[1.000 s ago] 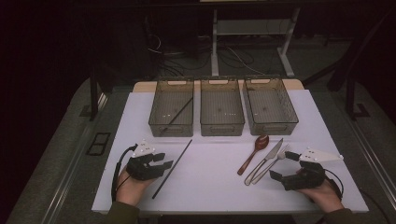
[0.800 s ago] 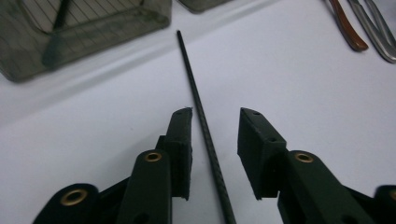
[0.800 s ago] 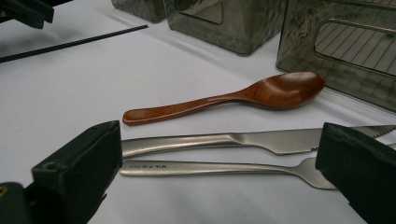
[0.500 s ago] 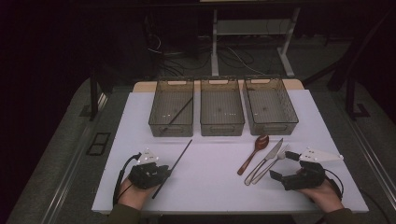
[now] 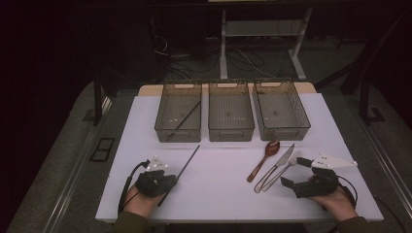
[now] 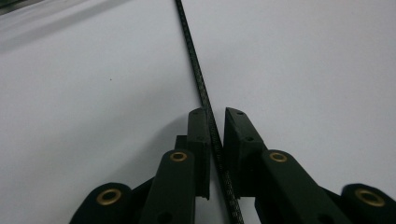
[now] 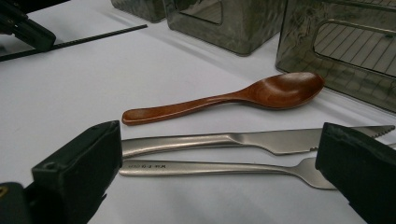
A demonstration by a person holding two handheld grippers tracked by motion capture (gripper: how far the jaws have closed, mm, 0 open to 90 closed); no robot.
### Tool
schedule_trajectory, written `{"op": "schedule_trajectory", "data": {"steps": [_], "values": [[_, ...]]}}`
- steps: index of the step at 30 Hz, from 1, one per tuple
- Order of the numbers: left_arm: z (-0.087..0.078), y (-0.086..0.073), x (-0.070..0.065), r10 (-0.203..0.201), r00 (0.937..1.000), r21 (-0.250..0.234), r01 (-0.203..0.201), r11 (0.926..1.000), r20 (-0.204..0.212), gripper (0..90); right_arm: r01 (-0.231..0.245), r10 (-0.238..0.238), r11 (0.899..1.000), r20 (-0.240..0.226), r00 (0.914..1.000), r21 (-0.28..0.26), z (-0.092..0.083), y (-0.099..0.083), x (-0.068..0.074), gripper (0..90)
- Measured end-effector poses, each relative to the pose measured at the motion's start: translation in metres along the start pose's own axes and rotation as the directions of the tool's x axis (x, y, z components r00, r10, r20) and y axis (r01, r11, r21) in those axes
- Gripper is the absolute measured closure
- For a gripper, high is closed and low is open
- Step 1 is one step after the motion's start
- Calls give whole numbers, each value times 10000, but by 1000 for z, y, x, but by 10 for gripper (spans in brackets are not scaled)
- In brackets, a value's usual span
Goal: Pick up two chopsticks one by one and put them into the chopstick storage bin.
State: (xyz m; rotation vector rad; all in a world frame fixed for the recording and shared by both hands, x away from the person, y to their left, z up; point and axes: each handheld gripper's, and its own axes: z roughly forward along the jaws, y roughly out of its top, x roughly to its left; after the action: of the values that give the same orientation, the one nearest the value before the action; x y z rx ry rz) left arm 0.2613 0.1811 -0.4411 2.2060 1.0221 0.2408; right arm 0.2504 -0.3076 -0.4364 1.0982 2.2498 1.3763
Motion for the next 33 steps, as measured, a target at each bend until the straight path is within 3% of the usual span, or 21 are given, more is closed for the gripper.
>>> {"op": "schedule_trajectory", "data": {"steps": [10,17,33], "values": [[-1,2,-2,344,9991,138,-340,9993,-232,840,9,-10,10000,29,10000,37,0,0,0,1],[-2,3,-1,300,9995,244,-297,9993,-136,848,25,-25,10000,20,10000,32,0,0,0,1],[-11,7,1,448,9987,-225,-442,9988,259,850,43,-44,10000,14,10000,24,0,0,0,1]]}}
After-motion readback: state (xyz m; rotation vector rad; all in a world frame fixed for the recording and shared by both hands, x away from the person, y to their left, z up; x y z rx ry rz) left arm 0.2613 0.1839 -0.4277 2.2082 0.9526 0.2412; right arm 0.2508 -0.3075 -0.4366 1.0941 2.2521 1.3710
